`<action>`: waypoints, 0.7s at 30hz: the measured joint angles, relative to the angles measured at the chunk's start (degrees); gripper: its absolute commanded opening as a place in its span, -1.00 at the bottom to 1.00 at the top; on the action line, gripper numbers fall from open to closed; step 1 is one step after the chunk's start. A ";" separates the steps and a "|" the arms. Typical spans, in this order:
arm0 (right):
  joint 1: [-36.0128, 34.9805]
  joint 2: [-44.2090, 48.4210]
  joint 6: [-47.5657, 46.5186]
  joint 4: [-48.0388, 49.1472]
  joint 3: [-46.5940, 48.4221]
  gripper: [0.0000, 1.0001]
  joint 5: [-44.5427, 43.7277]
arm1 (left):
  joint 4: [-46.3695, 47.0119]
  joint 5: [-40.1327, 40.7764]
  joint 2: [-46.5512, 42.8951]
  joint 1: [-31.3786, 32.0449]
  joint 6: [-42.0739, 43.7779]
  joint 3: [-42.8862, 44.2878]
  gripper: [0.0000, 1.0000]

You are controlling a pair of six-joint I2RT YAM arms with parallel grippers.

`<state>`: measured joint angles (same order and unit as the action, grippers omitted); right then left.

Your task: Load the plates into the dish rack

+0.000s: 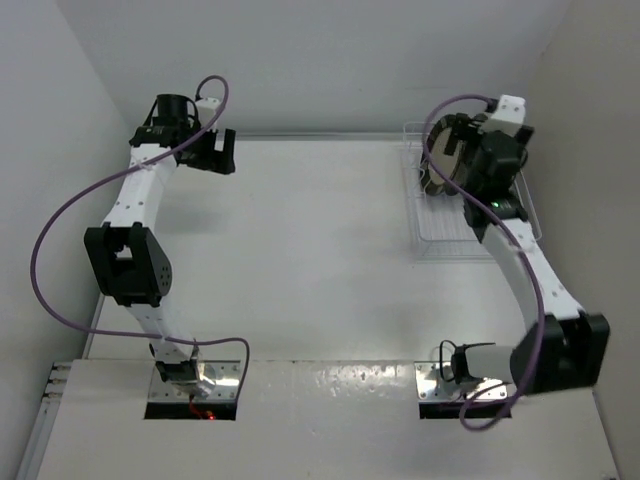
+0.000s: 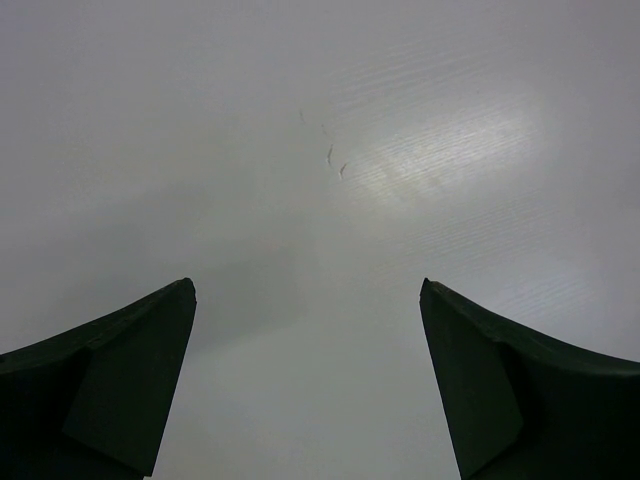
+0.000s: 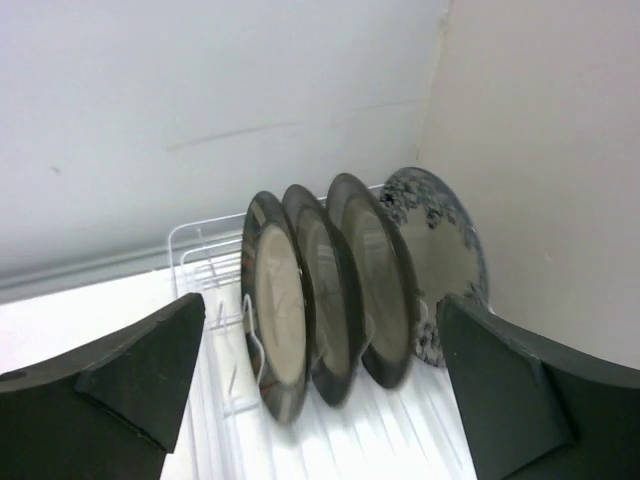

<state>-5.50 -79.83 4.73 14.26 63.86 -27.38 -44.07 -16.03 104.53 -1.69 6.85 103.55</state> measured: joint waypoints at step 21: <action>13.77 46.12 51.32 -52.04 -36.68 0.98 -6.36 | 1.07 6.05 -8.28 2.19 5.01 -25.64 0.98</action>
<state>8.27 -33.71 56.05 -37.78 27.18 -33.74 -43.00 -9.98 96.25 0.49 11.86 77.91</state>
